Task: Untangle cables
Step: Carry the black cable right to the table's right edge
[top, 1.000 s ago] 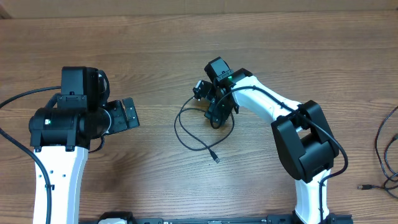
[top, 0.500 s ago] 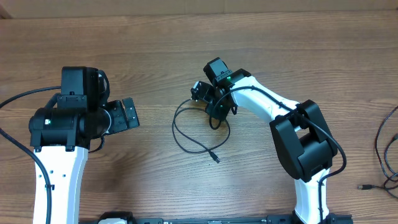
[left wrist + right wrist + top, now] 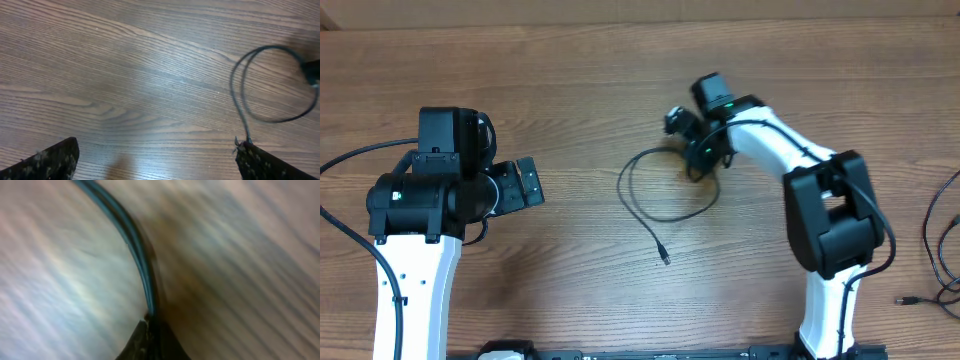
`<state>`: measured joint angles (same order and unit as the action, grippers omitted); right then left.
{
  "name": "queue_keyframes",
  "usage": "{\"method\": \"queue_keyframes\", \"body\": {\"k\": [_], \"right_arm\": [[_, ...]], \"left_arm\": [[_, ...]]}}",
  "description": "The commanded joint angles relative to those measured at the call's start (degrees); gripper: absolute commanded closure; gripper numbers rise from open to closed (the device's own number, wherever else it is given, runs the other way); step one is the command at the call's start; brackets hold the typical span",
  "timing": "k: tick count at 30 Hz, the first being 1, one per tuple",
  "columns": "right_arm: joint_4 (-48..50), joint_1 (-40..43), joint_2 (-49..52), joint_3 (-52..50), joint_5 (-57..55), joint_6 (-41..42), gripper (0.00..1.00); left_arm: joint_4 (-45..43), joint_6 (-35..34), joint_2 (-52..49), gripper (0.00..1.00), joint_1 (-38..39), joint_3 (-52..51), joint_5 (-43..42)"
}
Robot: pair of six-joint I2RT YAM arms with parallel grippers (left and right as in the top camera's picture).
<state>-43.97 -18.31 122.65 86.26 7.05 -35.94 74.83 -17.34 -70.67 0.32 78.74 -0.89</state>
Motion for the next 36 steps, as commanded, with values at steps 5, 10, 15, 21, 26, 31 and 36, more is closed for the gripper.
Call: {"method": "queue_keyframes", "body": {"k": [5,10,15,21,26,31,36], "right_arm": [[3.13,14.8,5.11,-0.94,-3.96,3.93,0.96],[6.29,26.73,5.38,-0.94,-3.96,8.81,0.95],[9.14,40.89,5.38,-0.94,-3.96,17.57,0.87],[10.08,57.83,5.38,-0.94,1.44,29.33,0.82],[9.86,68.43,5.38,-0.92,18.29,29.33,0.83],[9.86,71.32,5.31,-0.9,25.66,29.99,0.87],[8.55,70.34,4.35,0.13,28.04,30.25,0.76]], "left_arm": [[-0.07,1.09,-0.15,0.0,-0.28,0.15,-0.17],[-0.07,1.07,-0.15,0.01,-0.28,0.15,-0.17],[-0.09,1.07,-0.15,0.0,-0.28,0.15,-0.17],[-0.09,1.07,-0.15,0.0,-0.28,0.15,-0.17],[-0.07,1.07,-0.15,0.0,-0.28,0.15,-0.17],[-0.07,1.07,-0.15,0.01,-0.28,0.15,-0.17],[-0.09,1.07,-0.15,0.0,-0.28,0.15,-0.17]]}}
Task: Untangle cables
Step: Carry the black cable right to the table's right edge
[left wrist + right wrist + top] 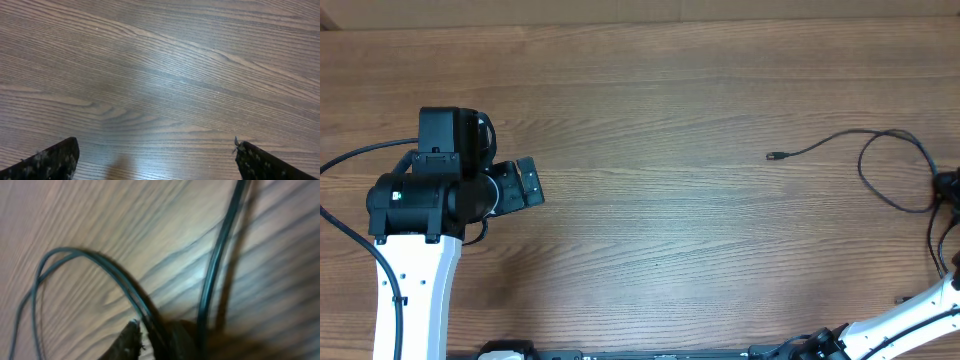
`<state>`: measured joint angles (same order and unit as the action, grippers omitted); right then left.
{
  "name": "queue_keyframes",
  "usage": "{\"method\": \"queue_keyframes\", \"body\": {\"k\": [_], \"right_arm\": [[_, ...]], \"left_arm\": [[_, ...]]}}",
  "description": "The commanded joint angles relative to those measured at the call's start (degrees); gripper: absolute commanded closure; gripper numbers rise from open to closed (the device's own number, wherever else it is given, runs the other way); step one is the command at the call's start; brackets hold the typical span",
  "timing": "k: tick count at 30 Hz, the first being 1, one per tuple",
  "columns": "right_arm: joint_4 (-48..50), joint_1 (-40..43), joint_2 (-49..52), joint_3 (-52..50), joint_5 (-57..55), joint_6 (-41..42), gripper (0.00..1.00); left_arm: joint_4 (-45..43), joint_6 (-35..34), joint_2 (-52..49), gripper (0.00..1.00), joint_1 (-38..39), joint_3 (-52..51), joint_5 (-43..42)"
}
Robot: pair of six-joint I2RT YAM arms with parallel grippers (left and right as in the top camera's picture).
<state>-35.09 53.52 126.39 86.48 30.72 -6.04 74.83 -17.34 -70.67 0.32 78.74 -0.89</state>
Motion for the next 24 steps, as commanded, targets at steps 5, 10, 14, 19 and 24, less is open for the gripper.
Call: {"method": "queue_keyframes", "body": {"k": [5,10,14,19,24], "right_arm": [[-2.01,-4.55,-2.91,1.53,5.38,0.24,0.0],[-2.8,-9.53,-8.07,1.68,0.98,-0.42,0.0],[-6.21,-15.32,-10.78,1.68,-4.39,-0.37,0.0],[-11.04,-23.08,-11.04,1.68,-7.89,-0.37,0.0],[-14.21,-30.86,-11.04,1.68,-14.82,-0.37,0.0]], "left_arm": [[-0.07,1.07,-0.15,0.0,-0.28,0.15,-0.17],[-0.07,1.09,-0.15,0.0,-0.28,0.15,-0.17],[-0.09,1.09,-0.15,0.01,-0.28,0.15,-0.17],[-0.09,1.07,-0.15,0.01,-0.28,0.15,-0.17],[-0.07,1.07,-0.15,0.0,-0.28,0.15,-0.17]]}}
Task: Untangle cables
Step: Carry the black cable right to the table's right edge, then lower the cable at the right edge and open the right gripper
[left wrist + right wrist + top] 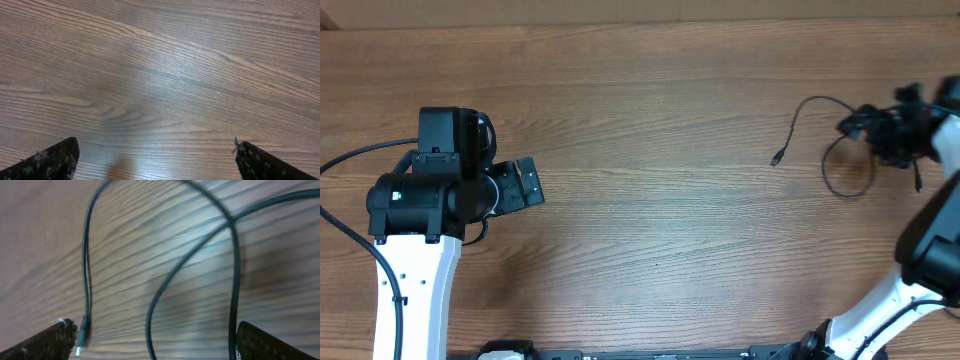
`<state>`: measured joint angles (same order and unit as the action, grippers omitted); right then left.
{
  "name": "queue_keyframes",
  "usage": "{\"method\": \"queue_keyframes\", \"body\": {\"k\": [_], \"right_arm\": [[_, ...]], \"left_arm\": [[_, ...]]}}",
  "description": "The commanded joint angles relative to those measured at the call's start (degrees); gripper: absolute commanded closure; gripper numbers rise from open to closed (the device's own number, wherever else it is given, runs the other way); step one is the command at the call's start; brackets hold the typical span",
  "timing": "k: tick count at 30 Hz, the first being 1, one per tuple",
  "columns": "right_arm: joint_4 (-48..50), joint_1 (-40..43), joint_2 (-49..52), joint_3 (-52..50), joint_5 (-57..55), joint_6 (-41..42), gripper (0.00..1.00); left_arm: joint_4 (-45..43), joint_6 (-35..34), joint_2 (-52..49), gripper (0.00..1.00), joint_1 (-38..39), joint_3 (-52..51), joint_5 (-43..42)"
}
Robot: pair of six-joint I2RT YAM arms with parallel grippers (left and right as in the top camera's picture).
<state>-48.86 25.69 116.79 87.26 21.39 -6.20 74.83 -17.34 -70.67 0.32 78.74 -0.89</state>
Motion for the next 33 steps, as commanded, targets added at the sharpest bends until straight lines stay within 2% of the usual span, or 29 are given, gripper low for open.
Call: {"method": "queue_keyframes", "body": {"k": [1,4,8,12,15,25,29,33], "right_arm": [[-0.79,-4.74,-1.44,0.9,-6.86,-0.22,0.0],[-1.16,-8.85,-1.44,0.9,-12.37,0.0,0.0],[-1.49,-12.26,-1.44,0.9,-29.38,6.16,0.0],[-4.92,-12.83,-1.46,0.9,-44.85,12.48,0.0],[-7.52,-12.48,-1.6,0.94,-49.44,16.02,0.0],[-8.59,-12.57,-7.87,0.98,-48.68,19.67,0.0],[-6.38,-12.57,-10.84,0.98,-34.36,12.76,0.0],[-5.03,-12.57,-11.02,0.96,-18.25,10.99,0.0]], "left_arm": [[-0.07,1.07,-0.15,0.01,-0.28,0.15,-0.17],[-0.07,1.09,-0.15,0.01,-0.28,0.15,-0.17],[-0.07,1.07,-0.15,0.0,-0.28,0.15,-0.17],[-0.07,1.07,-0.15,0.01,-0.28,0.15,-0.17],[-0.07,1.07,-0.15,0.0,-0.28,0.15,-0.17],[-0.07,1.07,-0.15,0.0,-0.28,0.15,-0.17],[-0.07,1.07,-0.15,0.0,-0.28,0.15,-0.17],[-0.07,1.09,-0.15,0.01,-0.28,0.15,-0.17]]}}
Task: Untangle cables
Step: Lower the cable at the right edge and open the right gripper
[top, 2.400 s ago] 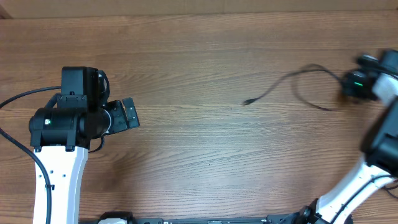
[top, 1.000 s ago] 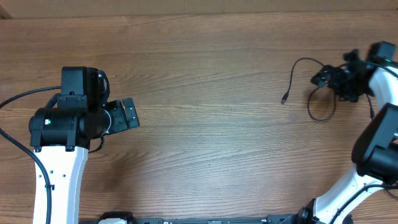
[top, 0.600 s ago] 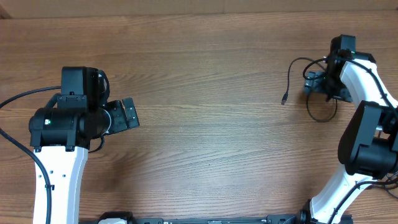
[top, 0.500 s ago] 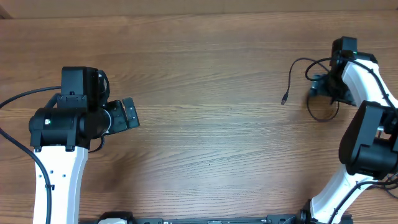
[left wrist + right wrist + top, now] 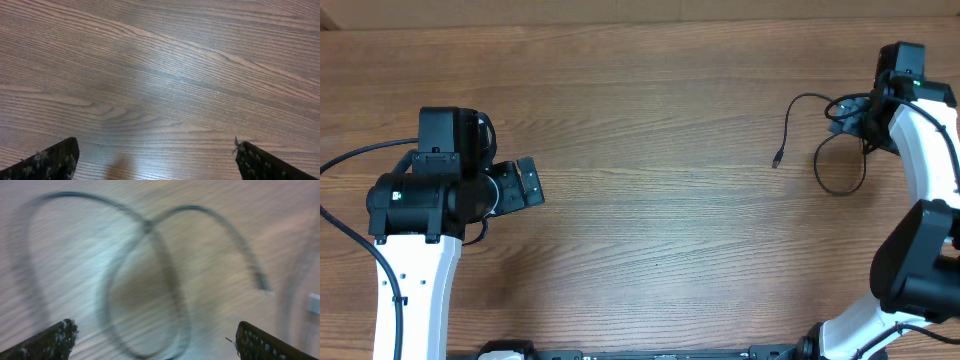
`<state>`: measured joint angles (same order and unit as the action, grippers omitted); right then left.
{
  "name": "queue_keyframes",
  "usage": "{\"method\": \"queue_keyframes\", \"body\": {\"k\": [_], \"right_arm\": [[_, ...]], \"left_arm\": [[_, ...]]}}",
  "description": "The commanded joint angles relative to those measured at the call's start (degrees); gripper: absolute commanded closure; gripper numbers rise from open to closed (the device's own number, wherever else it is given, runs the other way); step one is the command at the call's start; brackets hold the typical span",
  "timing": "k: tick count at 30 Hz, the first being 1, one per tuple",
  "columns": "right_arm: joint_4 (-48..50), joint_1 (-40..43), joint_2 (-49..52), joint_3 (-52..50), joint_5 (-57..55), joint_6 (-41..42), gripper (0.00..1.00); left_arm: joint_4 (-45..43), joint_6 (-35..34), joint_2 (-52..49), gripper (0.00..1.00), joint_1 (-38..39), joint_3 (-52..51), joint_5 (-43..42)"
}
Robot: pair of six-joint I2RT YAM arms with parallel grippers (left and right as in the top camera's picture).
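Note:
A thin black cable (image 5: 817,152) lies at the right of the wooden table. Its plug end (image 5: 776,160) points toward the middle, and its loop (image 5: 840,185) curls below the right gripper (image 5: 850,118). That gripper hovers open above the cable. In the right wrist view the cable (image 5: 150,227) is a blurred crossing loop ahead of the right gripper (image 5: 157,340), with nothing between the fingers. The left gripper (image 5: 528,183) rests open at the left, far from the cable. In its wrist view the left gripper (image 5: 155,160) has only bare wood in front of it.
The wooden table (image 5: 650,230) runs from edge to edge, and its far edge (image 5: 620,25) meets a lighter strip. The left arm's body (image 5: 420,200) fills the left side. The right arm (image 5: 920,200) runs down the right edge.
The right wrist has moved from the right edge to a point further back over the cable, its gripper still open. The cable lies about where it was. The left arm has not moved.
The right gripper was shut on a looped cable near the table's middle. Then it held the cable at the far right edge. Then it was open, with the cable lying loose at the right. Now it hovers open above it.

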<state>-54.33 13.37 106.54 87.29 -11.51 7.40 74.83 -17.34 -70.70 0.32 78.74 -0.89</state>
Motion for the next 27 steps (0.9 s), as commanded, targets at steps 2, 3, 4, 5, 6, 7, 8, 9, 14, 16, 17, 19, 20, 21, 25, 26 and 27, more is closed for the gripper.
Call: {"method": "queue_keyframes", "body": {"k": [2,3,4,5,6,7,8,9,14,16,17,19,20,21,25,26,27], "right_arm": [[0.83,-0.24,-0.76,0.85,20.31,-2.6,0.0],[1.09,-0.28,-0.76,0.85,22.53,-2.6,0.0],[1.31,-0.46,-0.76,0.85,24.22,-2.6,0.0],[1.55,-0.76,-0.74,0.83,25.22,-2.6,0.0],[1.75,-1.16,-0.72,0.81,25.31,-2.6,0.0],[1.88,-1.66,-0.68,0.81,25.18,-3.06,0.0],[1.99,-2.16,-0.66,0.81,25.09,-3.28,0.0],[2.08,-2.67,-0.66,0.76,25.09,-3.37,0.0],[4.85,-5.57,-0.31,-1.27,25.09,-3.39,0.0],[6.12,-6.64,0.11,-2.32,25.09,-3.39,0.0],[6.69,-7.13,0.37,-2.84,25.09,-3.39,0.0],[7.78,-8.0,0.96,-3.76,25.09,-3.15,0.0],[8.5,-8.39,1.44,-4.35,25.09,-2.93,0.0],[9.16,-8.63,1.84,-4.81,25.11,-2.91,0.0],[10.19,-9.33,4.59,-5.62,24.76,-2.73,0.0],[10.19,-9.46,5.38,-5.62,24.35,-2.71,0.0],[10.19,-9.53,6.1,-5.62,23.8,-2.64,0.0]], "left_arm": [[-0.09,1.09,-0.13,0.0,-0.28,0.15,-0.17],[-0.07,1.07,-0.13,0.0,-0.28,0.15,-0.17],[-0.07,1.07,-0.13,0.0,-0.28,0.15,-0.17],[-0.07,1.07,-0.13,0.0,-0.28,0.15,-0.17],[-0.07,1.07,-0.13,0.0,-0.28,0.15,-0.17],[-0.07,1.07,-0.13,0.0,-0.28,0.15,-0.17],[-0.07,1.07,-0.13,0.0,-0.28,0.15,-0.17],[-0.07,1.07,-0.13,0.0,-0.28,0.15,-0.17],[-0.07,1.07,-0.13,0.0,-0.28,0.15,-0.17],[-0.07,1.07,-0.13,0.01,-0.28,0.15,-0.17],[-0.07,1.07,-0.13,0.01,-0.28,0.15,-0.17],[-0.07,1.07,-0.13,0.0,-0.28,0.15,-0.17],[-0.09,1.07,-0.13,0.0,-0.28,0.15,-0.17],[-0.07,1.07,-0.13,0.01,-0.28,0.15,-0.17],[-0.09,1.07,-0.13,0.0,-0.28,0.15,-0.17],[-0.07,1.07,-0.13,0.0,-0.28,0.15,-0.17],[-0.07,1.09,-0.13,0.0,-0.28,0.15,-0.17]]}}
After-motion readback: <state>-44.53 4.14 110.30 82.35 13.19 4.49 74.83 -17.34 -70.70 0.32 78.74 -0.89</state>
